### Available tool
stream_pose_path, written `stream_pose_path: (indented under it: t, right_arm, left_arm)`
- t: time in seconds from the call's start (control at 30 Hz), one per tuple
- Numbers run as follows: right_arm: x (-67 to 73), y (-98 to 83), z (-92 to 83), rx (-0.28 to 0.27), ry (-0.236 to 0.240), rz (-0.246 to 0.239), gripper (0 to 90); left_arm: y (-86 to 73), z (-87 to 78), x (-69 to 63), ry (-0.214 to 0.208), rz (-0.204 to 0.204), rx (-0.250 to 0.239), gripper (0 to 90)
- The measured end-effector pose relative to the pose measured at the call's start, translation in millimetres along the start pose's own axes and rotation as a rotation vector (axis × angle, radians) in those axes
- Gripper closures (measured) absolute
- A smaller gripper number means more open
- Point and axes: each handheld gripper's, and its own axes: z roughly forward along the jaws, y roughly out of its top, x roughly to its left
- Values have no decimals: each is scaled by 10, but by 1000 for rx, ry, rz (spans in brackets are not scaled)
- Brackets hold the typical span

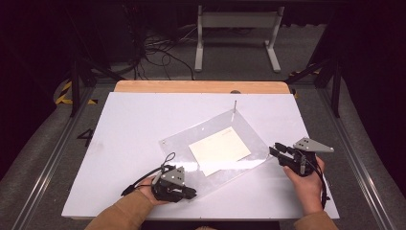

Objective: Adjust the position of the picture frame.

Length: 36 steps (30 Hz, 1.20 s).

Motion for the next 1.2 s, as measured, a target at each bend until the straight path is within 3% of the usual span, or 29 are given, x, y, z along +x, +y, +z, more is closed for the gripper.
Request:
stream_pose_path:
  t: [0.1, 0.13, 0.2, 0.37, 0.4, 0.5, 0.57, 0.7, 0.97, 1.0, 1.07, 1.2]
  right_arm:
    - [2, -7, 18, 13, -6, 0, 648]
    - [2, -11, 41, 23, -9, 4, 652]
    - [5, -11, 59, 29, -15, 3, 657]
    - [16, 3, 155, 68, -51, -20, 745]
    - [9, 19, 171, 75, -80, -41, 839]
    - [-10, 46, 175, 85, -67, -26, 846]
    - [6, 90, 186, 88, -73, -53, 848]
    - [-6, 264, 279, 93, -94, -93, 849]
    - [-139, 683, 599, 89, -107, -157, 849]
    - [-189, 740, 702, 104, -104, -158, 848]
    - [-214, 749, 755, 106, -104, -156, 848]
    - [-314, 738, 954, 125, -96, -111, 848]
  left_arm:
    - [0, -7, 6, -12, 0, -3, 821]
    - [-9, -28, 19, -16, -13, -22, 734]
    - [-25, -100, 67, -2, -50, -70, 695]
    - [-168, -438, 276, 182, -217, -221, 587]
    - [-202, -492, 312, 213, -233, -239, 559]
    - [-332, -665, 417, 303, -344, -316, 542]
    - [-409, -760, 463, 373, -392, -341, 516]
    - [-539, -885, 544, 449, -466, -366, 472]
    - [-634, -918, 664, 528, -519, -350, 403]
    - [-632, -900, 682, 554, -531, -338, 365]
    - [-632, -894, 687, 561, -534, -334, 354]
    - [-644, -881, 730, 604, -539, -324, 236]
